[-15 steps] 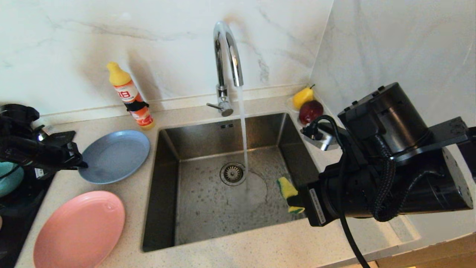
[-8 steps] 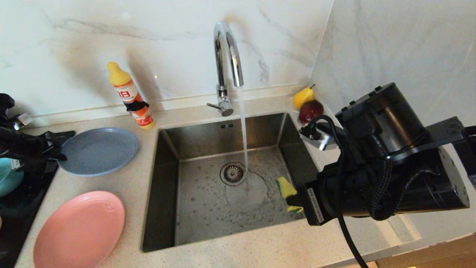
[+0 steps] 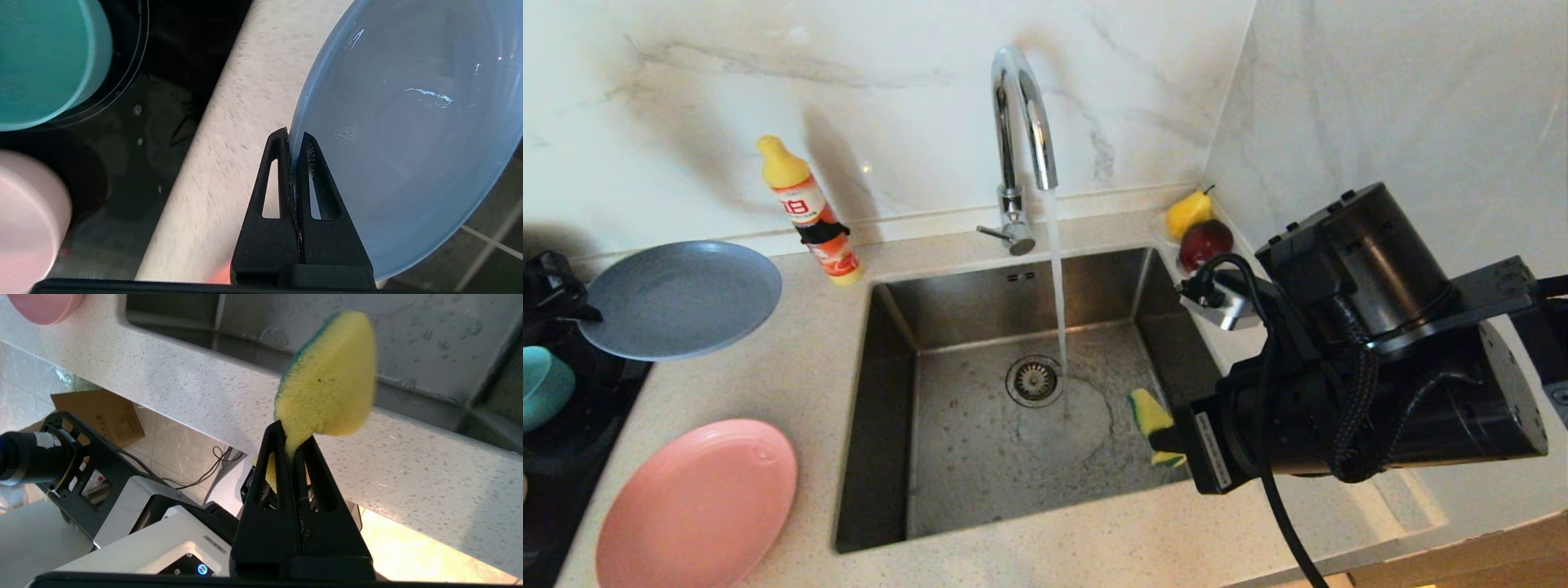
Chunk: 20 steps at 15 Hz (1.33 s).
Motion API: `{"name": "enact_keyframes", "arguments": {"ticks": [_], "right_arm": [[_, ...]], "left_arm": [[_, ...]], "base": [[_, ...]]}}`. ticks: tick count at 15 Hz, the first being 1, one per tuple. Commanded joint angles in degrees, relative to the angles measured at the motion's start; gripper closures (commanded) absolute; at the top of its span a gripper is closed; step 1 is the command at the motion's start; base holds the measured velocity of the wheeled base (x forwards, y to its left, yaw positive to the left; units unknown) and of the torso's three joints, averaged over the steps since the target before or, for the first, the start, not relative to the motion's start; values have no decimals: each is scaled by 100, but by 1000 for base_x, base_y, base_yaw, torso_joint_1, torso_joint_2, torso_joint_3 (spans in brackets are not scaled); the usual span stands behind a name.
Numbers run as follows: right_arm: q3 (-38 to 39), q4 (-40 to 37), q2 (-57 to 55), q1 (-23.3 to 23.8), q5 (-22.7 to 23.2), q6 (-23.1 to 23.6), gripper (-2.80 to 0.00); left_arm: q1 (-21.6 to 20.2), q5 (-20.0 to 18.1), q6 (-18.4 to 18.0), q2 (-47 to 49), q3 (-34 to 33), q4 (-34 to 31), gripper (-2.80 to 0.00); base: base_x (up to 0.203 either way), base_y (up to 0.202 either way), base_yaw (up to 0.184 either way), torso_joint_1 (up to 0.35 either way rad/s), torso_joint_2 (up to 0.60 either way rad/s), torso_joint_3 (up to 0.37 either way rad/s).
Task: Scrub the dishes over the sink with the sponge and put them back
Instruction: Wash the plate
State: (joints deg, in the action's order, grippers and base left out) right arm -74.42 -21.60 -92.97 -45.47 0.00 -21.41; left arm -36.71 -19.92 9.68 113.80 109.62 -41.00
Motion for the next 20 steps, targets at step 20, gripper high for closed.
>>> {"name": "enact_keyframes", "arguments": {"ticks": [20], "right_arm": [[-2,-2,142,-22,18,-66,0]], "left_arm": [[3204,10,-1394,-1730,-593,-2137,0]], "base": [[0,0,0,0,0,0]]}}
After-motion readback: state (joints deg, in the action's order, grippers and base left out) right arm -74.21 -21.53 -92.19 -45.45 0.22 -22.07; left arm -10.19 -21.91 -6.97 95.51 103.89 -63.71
